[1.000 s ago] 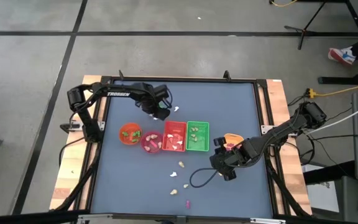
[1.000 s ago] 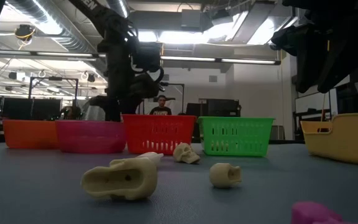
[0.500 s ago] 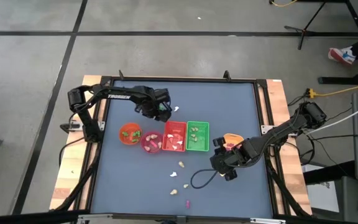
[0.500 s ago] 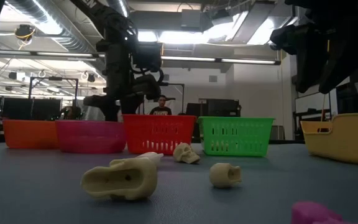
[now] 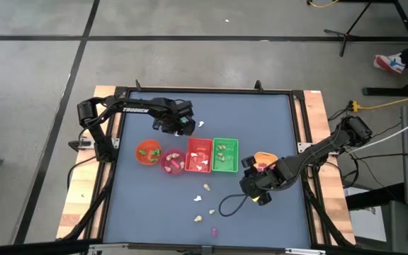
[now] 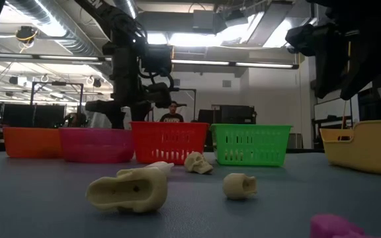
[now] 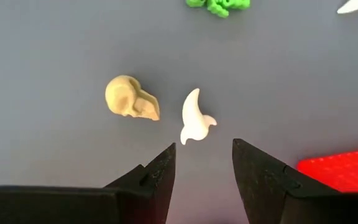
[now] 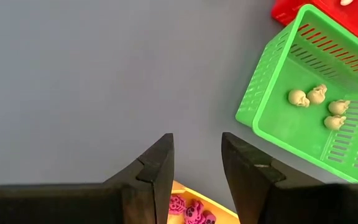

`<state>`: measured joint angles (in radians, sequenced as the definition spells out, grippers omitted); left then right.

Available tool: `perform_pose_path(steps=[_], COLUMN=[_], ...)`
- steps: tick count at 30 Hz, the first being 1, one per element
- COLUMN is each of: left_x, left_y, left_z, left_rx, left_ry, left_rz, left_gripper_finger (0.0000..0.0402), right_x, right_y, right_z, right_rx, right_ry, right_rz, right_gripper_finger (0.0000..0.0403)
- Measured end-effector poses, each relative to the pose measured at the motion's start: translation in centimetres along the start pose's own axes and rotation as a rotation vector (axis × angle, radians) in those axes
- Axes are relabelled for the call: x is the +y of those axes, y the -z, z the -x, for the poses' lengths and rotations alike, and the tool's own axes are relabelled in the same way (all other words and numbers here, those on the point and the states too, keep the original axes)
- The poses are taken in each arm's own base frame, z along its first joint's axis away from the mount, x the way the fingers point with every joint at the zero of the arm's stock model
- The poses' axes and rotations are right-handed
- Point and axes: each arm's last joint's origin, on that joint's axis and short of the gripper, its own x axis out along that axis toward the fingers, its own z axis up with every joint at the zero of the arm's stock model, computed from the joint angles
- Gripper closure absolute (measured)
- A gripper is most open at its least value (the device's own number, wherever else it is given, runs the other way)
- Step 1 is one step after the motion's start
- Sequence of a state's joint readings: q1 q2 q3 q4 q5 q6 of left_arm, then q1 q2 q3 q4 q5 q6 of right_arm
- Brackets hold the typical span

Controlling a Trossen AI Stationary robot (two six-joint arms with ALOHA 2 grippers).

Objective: Sort Halloween decoration
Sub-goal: Put the white ghost toy into the red bin

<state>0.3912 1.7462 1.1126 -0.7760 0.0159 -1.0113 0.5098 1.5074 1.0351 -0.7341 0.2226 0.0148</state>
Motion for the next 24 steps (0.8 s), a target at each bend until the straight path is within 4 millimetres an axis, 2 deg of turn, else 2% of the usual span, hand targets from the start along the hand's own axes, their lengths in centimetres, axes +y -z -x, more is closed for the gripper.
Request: perform_pose_path(steps=[6, 14, 24], left_x=[0.0, -0.1, -0.1], left_y=[0.0, -0.1, -0.1], left_z=[-0.1, -1.5, -1.7], left_rx=[-0.019, -0.007, -0.008], left_ry=[-0.01, -0.047, -0.051], left_rz=[0.059, 0.138, 0.183], left_gripper_finger=[0.026, 0.026, 0.026], right_x=[0.0, 0.0, 0.0], right_y=[0.0, 0.0, 0.0], right_z=[0.0, 0.0, 0.0], right_rx=[0.0, 0.0, -0.001], right_ry=[0.0, -0.006, -0.007], right_rz=[0.048, 0.05, 0.05], right_gripper_finger=[0.0269, 0.0269, 0.0269])
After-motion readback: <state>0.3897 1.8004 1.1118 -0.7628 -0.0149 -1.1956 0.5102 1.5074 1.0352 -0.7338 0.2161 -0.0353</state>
